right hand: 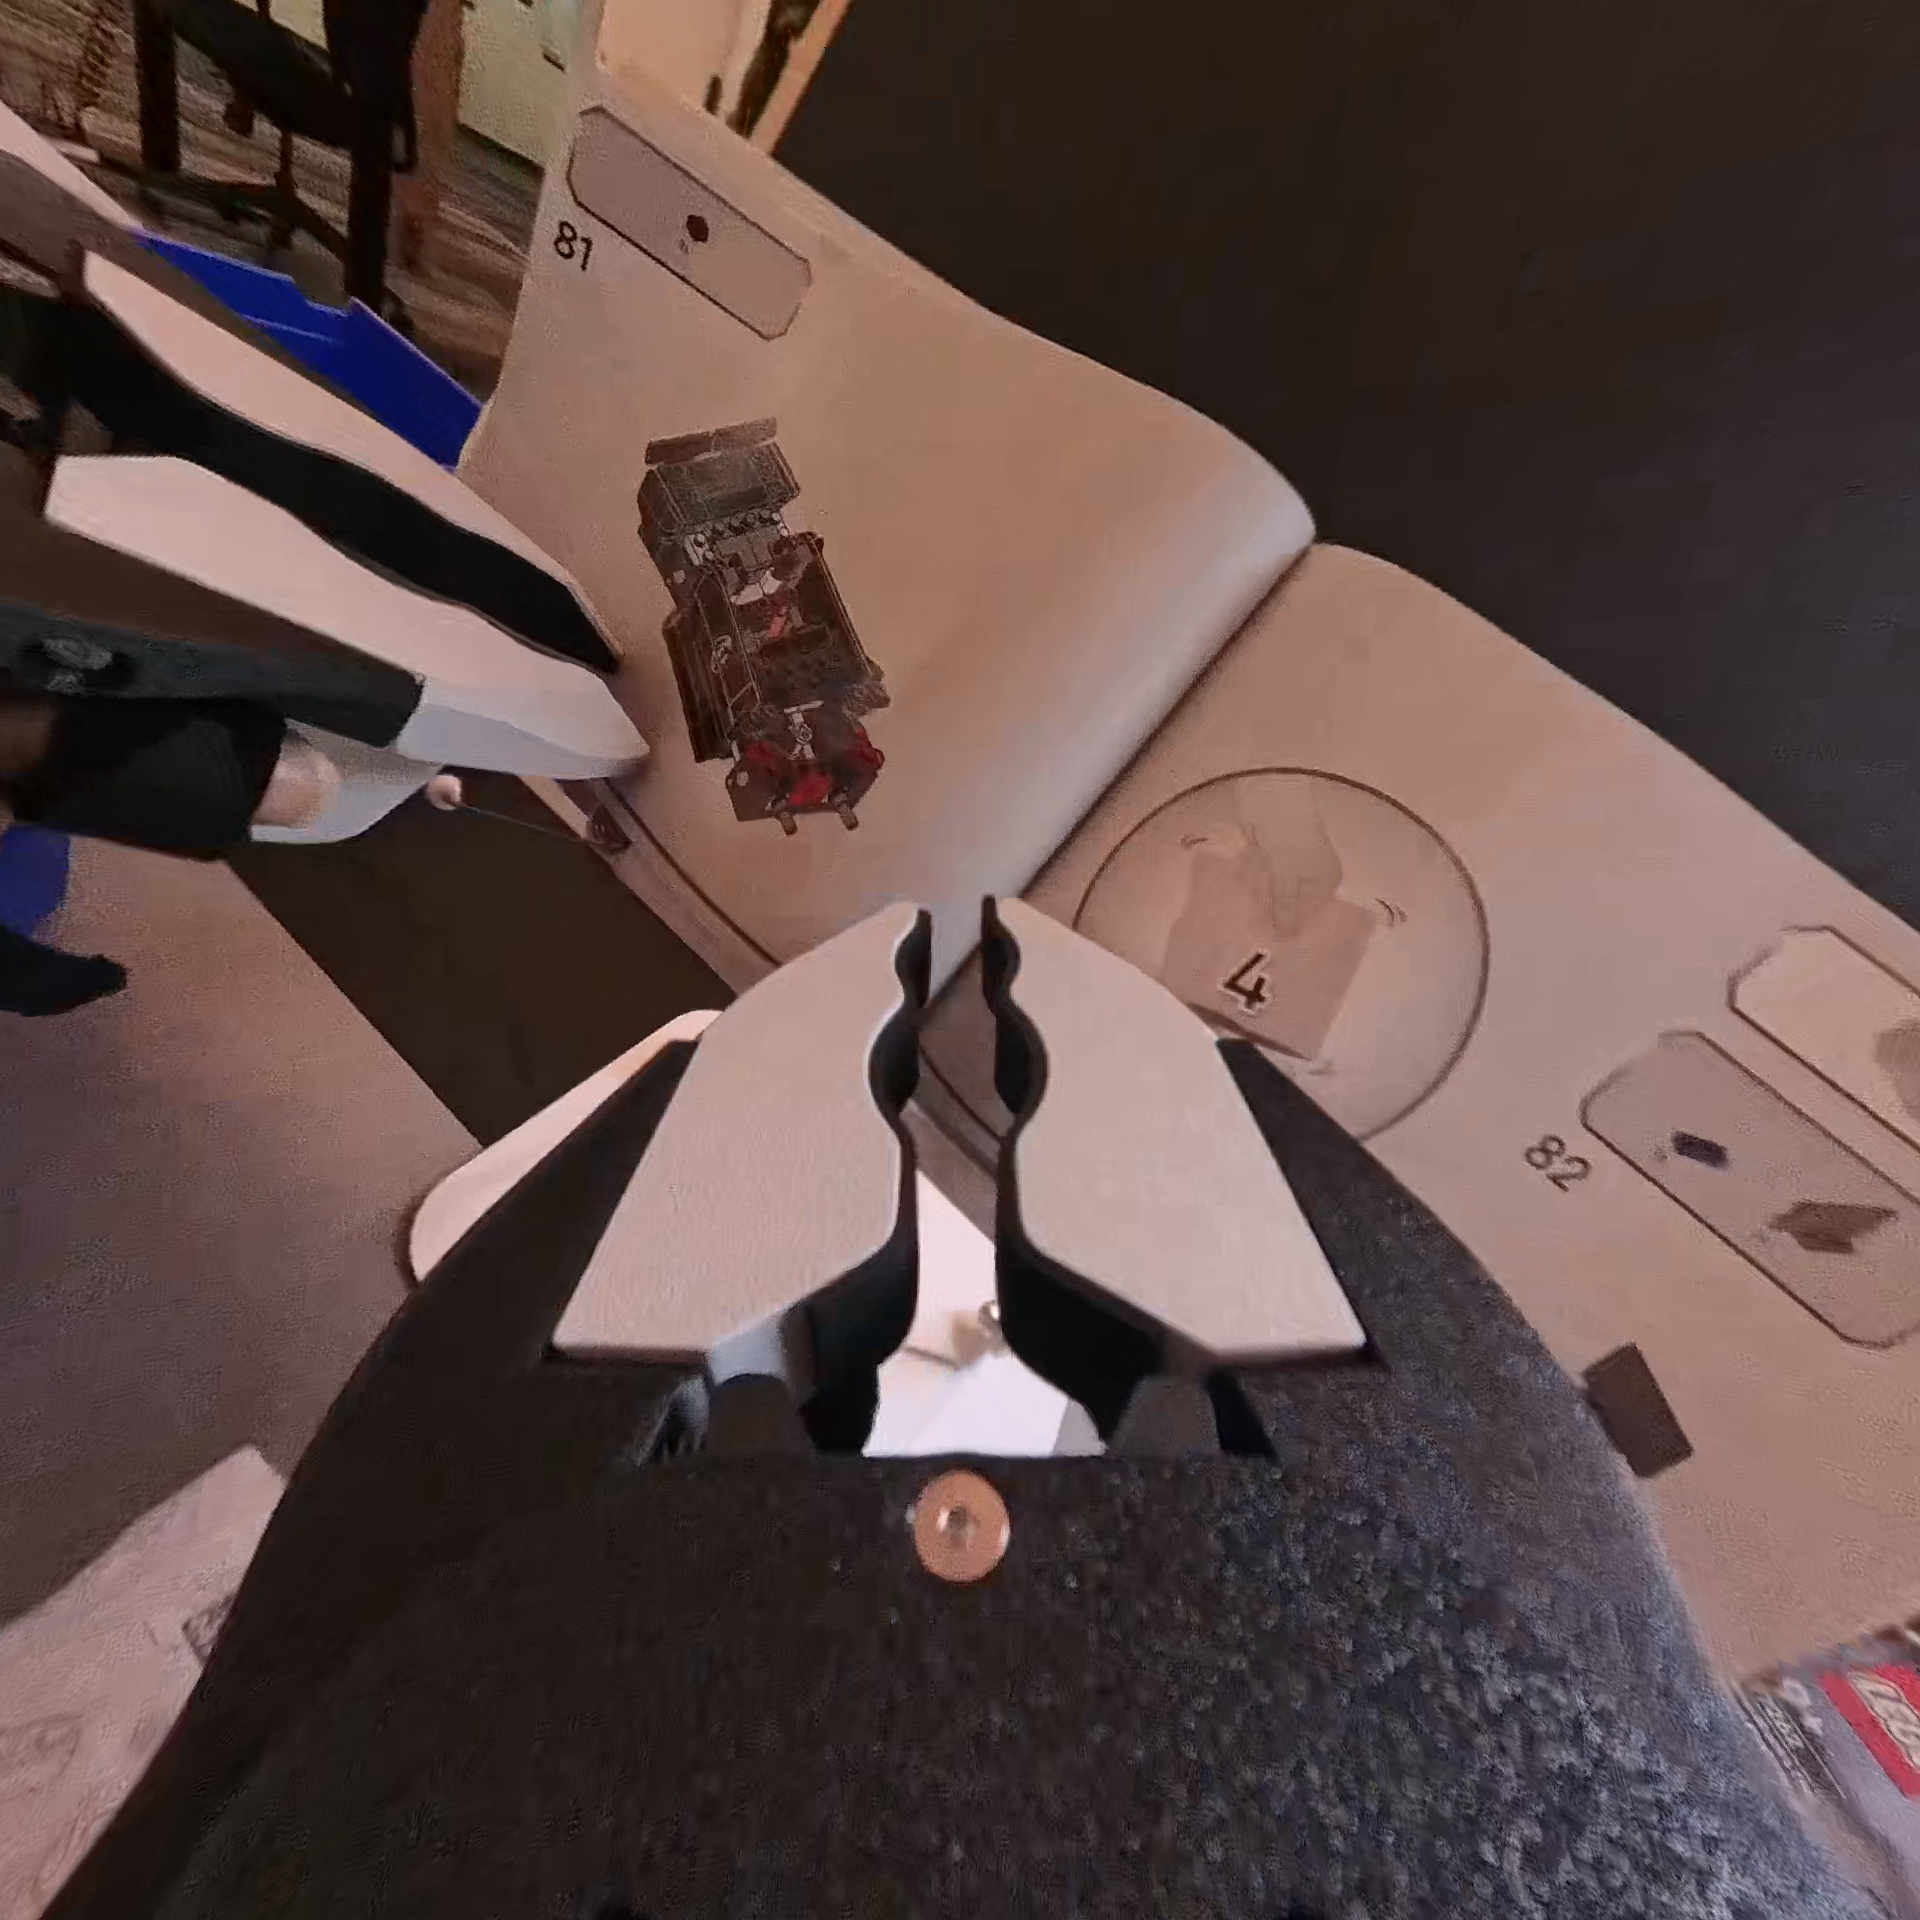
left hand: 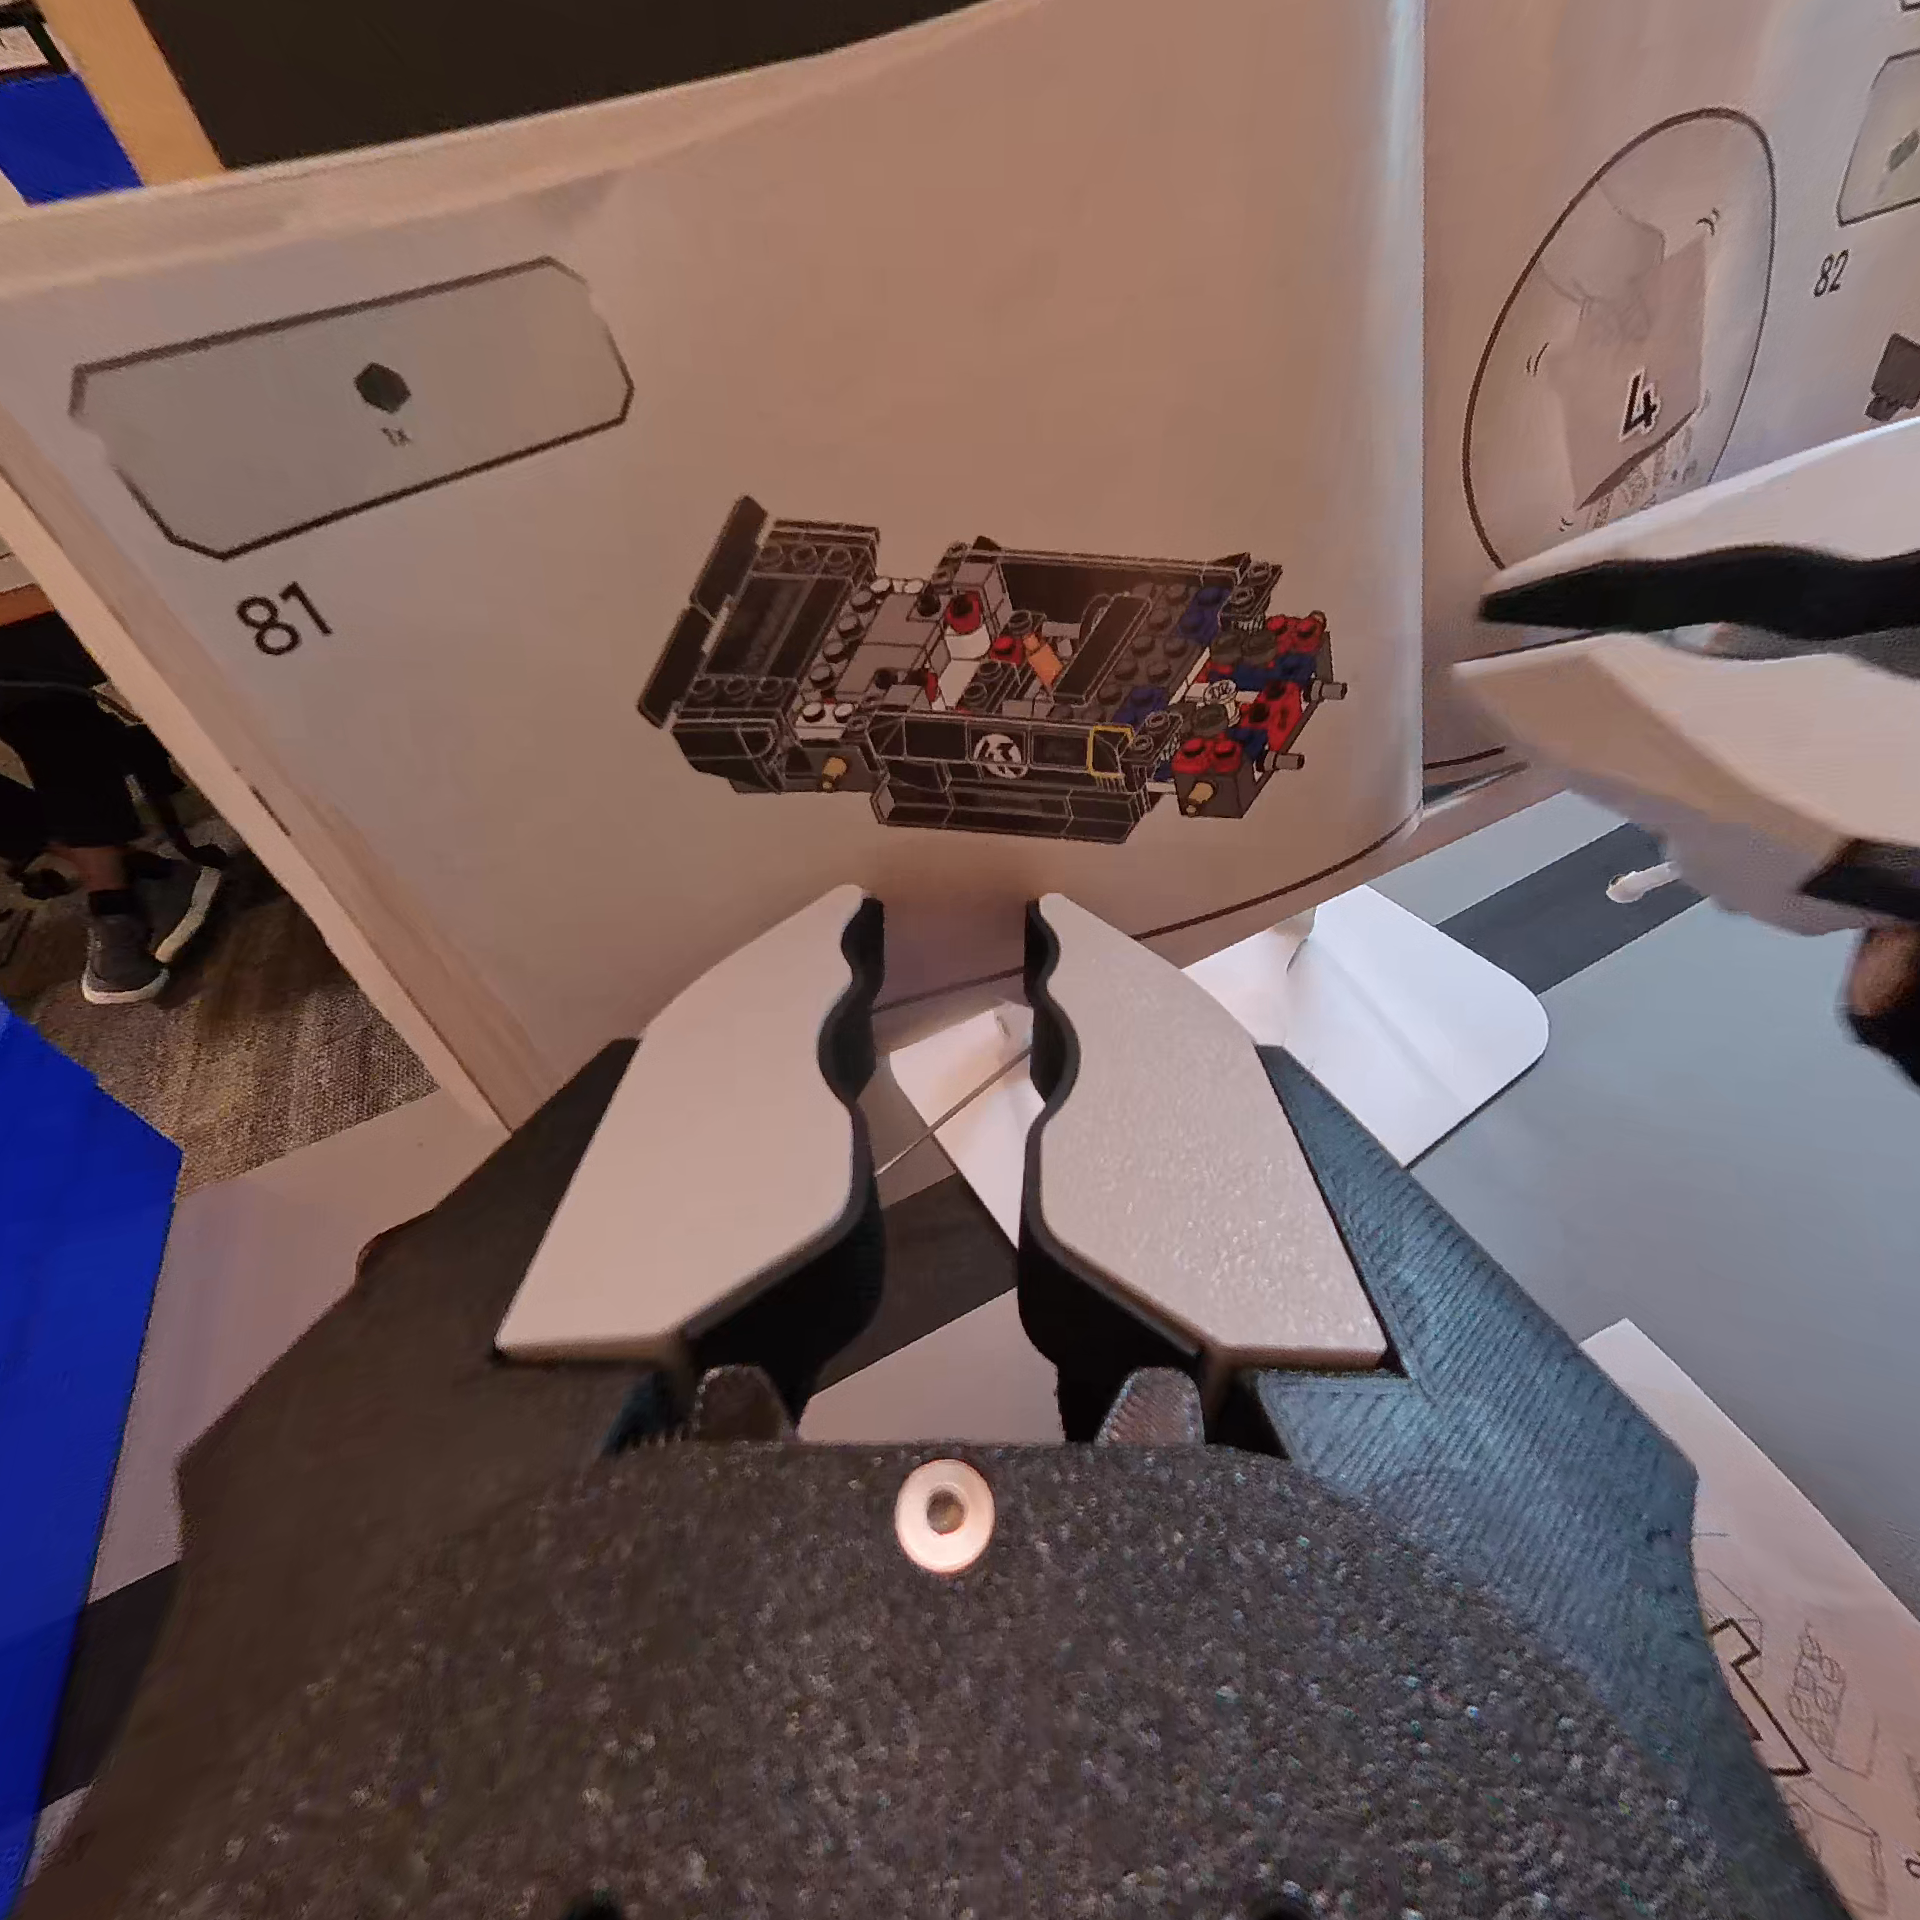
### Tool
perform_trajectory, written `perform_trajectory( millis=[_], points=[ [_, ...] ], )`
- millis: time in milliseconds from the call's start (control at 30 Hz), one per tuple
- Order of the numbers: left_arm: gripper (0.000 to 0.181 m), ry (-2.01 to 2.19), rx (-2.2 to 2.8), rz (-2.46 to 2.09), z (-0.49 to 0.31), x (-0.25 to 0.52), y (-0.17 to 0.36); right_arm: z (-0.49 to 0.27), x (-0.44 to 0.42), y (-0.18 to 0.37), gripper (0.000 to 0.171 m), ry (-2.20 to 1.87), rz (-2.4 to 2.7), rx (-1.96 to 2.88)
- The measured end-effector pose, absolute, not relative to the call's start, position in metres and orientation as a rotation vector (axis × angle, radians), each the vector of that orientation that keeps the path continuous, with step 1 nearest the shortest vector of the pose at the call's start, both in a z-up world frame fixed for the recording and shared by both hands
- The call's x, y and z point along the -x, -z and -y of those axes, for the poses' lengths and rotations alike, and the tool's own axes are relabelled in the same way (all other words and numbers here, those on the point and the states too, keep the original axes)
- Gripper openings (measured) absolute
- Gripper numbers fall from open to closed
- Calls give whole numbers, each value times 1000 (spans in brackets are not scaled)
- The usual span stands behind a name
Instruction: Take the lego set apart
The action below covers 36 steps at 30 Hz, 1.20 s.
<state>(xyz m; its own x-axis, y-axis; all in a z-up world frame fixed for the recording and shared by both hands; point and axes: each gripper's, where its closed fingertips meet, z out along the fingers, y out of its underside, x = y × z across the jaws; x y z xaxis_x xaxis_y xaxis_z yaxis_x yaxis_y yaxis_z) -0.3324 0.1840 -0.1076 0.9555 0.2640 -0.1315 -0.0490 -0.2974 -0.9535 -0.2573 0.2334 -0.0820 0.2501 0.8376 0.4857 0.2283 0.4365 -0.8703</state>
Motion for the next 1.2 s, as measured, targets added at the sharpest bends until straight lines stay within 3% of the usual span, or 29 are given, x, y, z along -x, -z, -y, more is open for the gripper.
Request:
perform_trajectory(
  millis=[233,467,833,967,1200],
  points=[
    [20,-357,1740,31,-184,308,76,-237,270,85,7,-417,1254,1105],
    [19,-259,1799,-102,-214,265,89,-236,265,89,6,-487,1266,1113],
    [14,-269,1804,-101,-234,257,94,-252,261,90,0,-391,1431,949],
    [3,-325,1782,-137,-242,250,89,-253,267,87,0,-347,1465,864],
    [1,-335,1782,-134,-247,252,93,-258,232,97,0,-393,1474,967]
  ],
)
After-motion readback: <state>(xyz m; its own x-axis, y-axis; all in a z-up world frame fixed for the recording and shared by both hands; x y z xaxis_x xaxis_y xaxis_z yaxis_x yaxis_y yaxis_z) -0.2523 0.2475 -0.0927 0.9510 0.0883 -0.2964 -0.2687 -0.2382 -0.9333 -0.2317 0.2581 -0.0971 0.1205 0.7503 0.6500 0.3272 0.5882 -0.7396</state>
